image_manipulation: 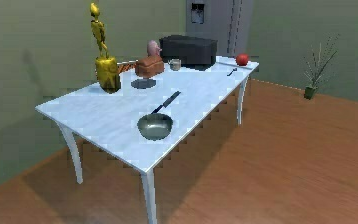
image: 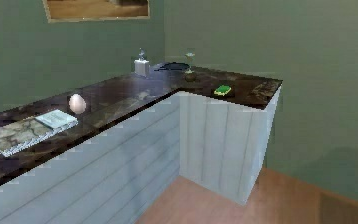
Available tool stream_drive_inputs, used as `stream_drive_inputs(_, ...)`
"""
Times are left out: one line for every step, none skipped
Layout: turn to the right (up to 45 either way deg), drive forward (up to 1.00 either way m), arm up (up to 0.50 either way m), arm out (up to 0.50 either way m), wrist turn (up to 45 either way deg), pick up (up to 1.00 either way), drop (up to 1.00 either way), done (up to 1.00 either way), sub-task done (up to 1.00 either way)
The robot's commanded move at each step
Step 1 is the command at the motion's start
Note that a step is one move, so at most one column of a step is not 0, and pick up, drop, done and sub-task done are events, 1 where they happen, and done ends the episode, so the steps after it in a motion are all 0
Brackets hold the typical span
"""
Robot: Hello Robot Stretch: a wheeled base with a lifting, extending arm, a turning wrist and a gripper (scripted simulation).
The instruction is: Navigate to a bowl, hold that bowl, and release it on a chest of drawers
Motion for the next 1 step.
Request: stream_drive_inputs(0.0, 0.0, 0.5, 0.0, 0.0, 0.0, 0.0, 0.0, 0.0)
